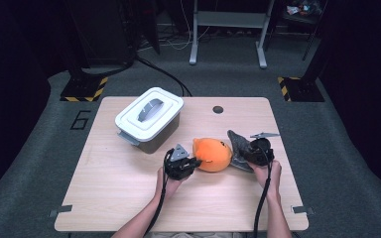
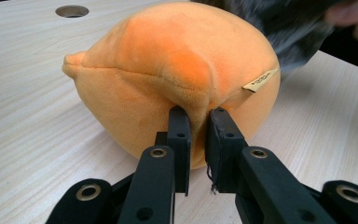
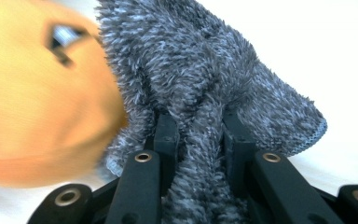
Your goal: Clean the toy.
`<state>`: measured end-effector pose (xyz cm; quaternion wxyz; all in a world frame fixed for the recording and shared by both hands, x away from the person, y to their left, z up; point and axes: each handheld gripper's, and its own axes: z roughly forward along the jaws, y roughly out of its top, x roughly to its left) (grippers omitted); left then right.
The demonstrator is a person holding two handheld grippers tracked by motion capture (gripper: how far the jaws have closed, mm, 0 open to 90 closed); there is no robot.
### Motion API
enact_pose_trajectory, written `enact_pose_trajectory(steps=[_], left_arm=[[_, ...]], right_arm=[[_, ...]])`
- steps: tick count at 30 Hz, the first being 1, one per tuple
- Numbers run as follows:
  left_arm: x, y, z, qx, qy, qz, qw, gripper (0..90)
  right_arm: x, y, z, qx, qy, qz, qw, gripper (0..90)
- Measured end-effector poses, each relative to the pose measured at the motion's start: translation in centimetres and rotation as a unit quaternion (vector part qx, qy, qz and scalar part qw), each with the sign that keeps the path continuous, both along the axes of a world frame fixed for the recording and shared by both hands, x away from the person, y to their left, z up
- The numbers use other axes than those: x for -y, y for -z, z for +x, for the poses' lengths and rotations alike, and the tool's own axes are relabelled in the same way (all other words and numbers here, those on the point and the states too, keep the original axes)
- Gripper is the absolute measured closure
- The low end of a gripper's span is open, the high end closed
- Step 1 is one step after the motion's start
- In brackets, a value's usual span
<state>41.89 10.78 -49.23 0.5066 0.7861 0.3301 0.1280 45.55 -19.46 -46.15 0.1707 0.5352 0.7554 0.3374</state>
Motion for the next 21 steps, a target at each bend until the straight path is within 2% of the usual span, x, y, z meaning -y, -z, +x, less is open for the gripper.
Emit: enact_pose_trajectory(steps=[4,5,6,10,13,16,17,18,19,21], left_arm=[[0.0,0.0,0.0,-0.003,0.002,0.000,1.0000,80.7],[0.0,0.0,-0.1,-0.002,-0.001,-0.002,1.0000,80.7],[0.0,0.0,0.0,0.000,-0.001,0.000,1.0000,80.7],[-0.1,0.1,0.0,0.001,0.001,0.004,1.0000,80.6],[-0.1,0.1,0.0,0.002,0.004,0.005,1.0000,80.7],[0.0,0.1,-0.1,0.001,0.004,0.005,1.0000,80.6],[0.0,0.1,-0.1,-0.003,0.006,0.004,1.0000,80.7],[0.0,0.1,-0.1,0.005,0.002,0.006,1.0000,80.7],[0.1,0.2,-0.2,0.003,0.001,0.006,1.0000,80.8],[-0.1,0.2,-0.1,0.003,0.005,0.011,0.9999,80.8]], right_arm=[[-0.8,-2.9,-1.1,0.028,-0.025,0.001,0.9993,71.4],[-1.3,-3.6,-1.3,0.041,-0.042,-0.006,0.9983,71.4],[-1.8,-4.1,-1.6,0.041,-0.046,-0.005,0.9981,71.4],[-4.6,-5.4,-2.2,0.051,-0.092,-0.008,0.9944,71.2],[-6.5,-5.8,-2.2,0.049,-0.126,0.005,0.9908,71.2],[-8.2,-5.7,-2.0,0.046,-0.148,-0.004,0.9879,71.2],[-8.7,-5.6,-1.9,0.045,-0.153,-0.007,0.9871,71.2],[-9.2,-5.4,-1.9,0.043,-0.157,-0.013,0.9867,71.2],[-9.6,-5.1,-1.8,0.042,-0.160,-0.024,0.9860,71.1],[-10.1,-4.6,-1.7,0.040,-0.153,-0.026,0.9870,71.2]])
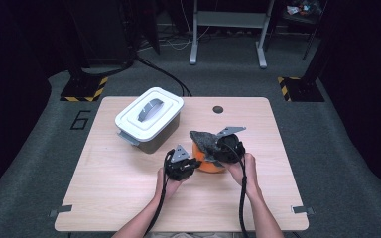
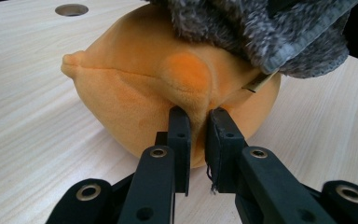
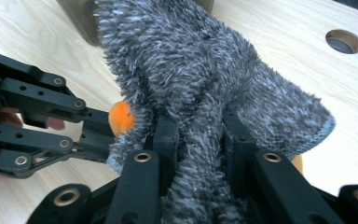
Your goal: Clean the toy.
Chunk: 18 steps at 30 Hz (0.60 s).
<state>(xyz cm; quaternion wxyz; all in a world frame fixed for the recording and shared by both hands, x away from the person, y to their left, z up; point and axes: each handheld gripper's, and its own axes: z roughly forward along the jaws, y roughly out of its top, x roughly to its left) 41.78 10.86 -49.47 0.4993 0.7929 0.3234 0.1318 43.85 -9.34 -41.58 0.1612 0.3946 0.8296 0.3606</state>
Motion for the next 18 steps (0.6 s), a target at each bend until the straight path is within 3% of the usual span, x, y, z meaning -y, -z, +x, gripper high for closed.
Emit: enact_pose_trajectory(steps=[2,9,18], left_arm=[[0.0,0.1,-0.1,-0.006,-0.004,-0.007,0.9999,80.8],[0.0,0.1,-0.1,-0.001,-0.001,-0.003,1.0000,80.8],[0.0,0.1,0.0,0.001,0.002,-0.001,1.0000,80.8]], right_arm=[[0.0,0.2,0.1,0.005,0.001,-0.001,1.0000,71.2],[-0.1,0.2,-0.1,0.011,0.005,-0.019,0.9997,71.3],[1.2,0.3,0.0,0.011,0.023,-0.013,0.9996,71.3]])
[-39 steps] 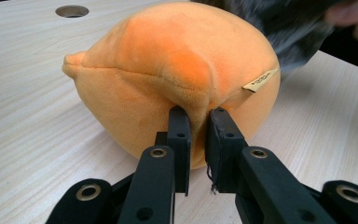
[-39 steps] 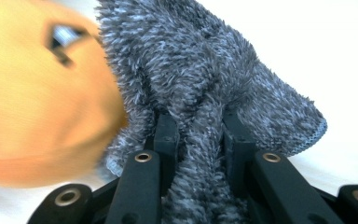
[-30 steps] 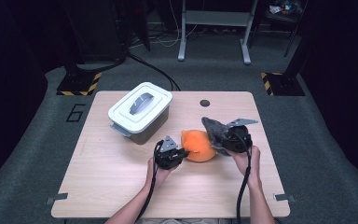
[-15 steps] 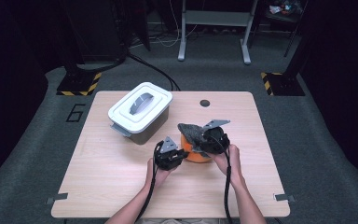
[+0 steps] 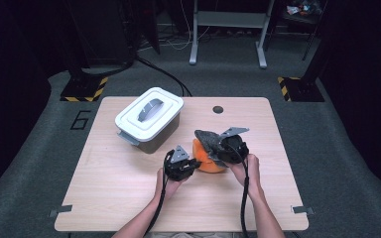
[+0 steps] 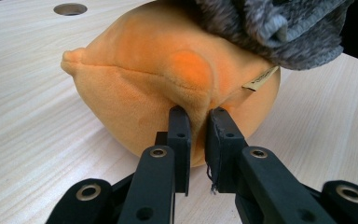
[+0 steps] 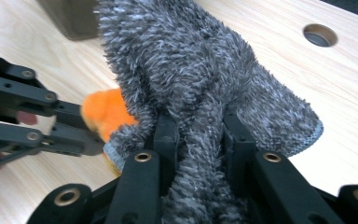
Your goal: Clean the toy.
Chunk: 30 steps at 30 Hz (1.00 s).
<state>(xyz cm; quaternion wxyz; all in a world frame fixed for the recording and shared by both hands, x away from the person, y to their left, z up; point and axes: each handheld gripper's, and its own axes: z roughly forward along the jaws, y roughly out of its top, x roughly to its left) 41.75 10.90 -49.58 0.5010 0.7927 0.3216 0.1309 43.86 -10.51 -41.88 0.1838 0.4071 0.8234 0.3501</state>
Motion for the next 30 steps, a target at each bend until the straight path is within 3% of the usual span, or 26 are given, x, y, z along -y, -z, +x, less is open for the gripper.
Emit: enact_pose_trajectory(steps=[13,17,23,28,30], left_arm=[[0.0,0.0,0.0,-0.002,0.005,0.001,1.0000,80.7],[0.0,0.0,0.0,-0.002,0.005,0.001,1.0000,80.7],[0.0,0.0,0.0,-0.003,0.004,-0.001,1.0000,80.7],[-0.1,0.1,0.1,-0.006,-0.002,-0.008,0.9999,80.8],[-0.2,0.2,0.1,-0.005,-0.002,-0.008,1.0000,80.8]], right_arm=[[4.3,2.0,0.6,-0.019,0.061,0.018,0.9978,71.3],[5.5,2.9,1.0,-0.037,0.075,0.024,0.9962,71.3],[6.9,4.9,1.4,-0.057,0.096,0.033,0.9933,71.4],[7.5,7.8,2.0,-0.094,0.114,0.020,0.9889,71.5],[7.7,8.6,2.1,-0.093,0.112,0.032,0.9887,71.5]])
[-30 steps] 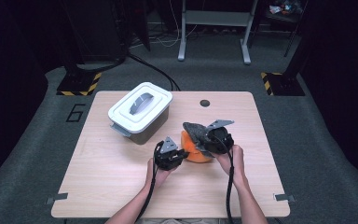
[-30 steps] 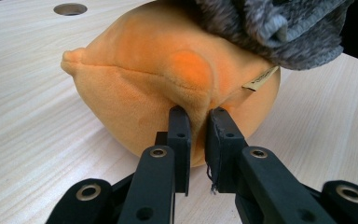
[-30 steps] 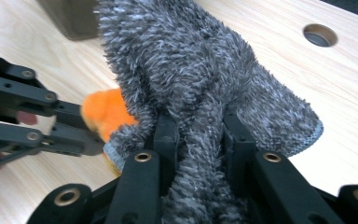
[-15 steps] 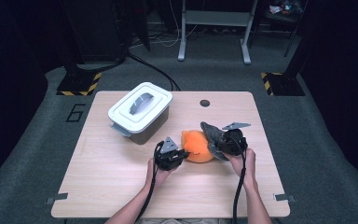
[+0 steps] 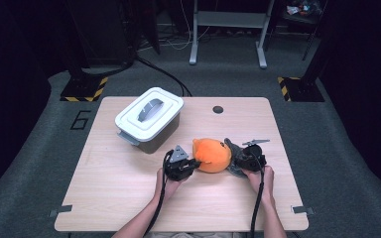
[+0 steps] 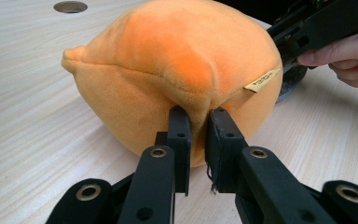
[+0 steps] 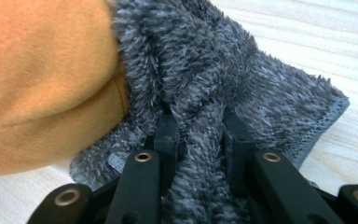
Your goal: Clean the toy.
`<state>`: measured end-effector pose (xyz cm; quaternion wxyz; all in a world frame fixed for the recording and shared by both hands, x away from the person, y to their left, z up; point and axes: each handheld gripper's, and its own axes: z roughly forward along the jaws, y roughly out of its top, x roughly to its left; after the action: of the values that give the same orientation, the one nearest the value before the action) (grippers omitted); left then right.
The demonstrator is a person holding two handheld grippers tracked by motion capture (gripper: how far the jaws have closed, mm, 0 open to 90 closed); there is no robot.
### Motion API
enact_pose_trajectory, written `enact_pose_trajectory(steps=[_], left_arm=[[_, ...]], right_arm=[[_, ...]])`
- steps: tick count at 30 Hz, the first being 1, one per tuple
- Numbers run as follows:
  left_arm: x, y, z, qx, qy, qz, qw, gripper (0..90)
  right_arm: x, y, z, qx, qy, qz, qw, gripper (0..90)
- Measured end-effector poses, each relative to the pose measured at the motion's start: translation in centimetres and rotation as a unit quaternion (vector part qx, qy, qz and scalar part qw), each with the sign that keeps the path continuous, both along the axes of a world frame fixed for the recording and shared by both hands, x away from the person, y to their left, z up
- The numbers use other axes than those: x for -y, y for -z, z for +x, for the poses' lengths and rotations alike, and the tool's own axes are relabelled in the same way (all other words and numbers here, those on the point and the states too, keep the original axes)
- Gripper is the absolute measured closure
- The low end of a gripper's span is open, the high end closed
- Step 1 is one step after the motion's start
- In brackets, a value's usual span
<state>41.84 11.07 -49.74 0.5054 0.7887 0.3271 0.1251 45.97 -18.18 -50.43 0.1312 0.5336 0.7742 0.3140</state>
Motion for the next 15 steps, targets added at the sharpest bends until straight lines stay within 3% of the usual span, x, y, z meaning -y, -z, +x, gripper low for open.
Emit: enact_pose_trajectory(steps=[6,13,15], left_arm=[[-0.2,0.0,0.0,0.000,0.004,0.004,1.0000,80.7],[0.0,0.1,0.0,0.002,-0.001,0.001,1.0000,80.7],[-0.1,0.1,0.0,0.002,-0.001,0.001,1.0000,80.7]], right_arm=[[0.2,-1.2,-0.4,0.005,0.008,-0.013,0.9999,71.5],[1.2,-4.3,-1.6,0.044,0.016,-0.005,0.9989,71.4],[1.2,-5.2,-2.1,0.064,0.008,-0.009,0.9979,71.4]])
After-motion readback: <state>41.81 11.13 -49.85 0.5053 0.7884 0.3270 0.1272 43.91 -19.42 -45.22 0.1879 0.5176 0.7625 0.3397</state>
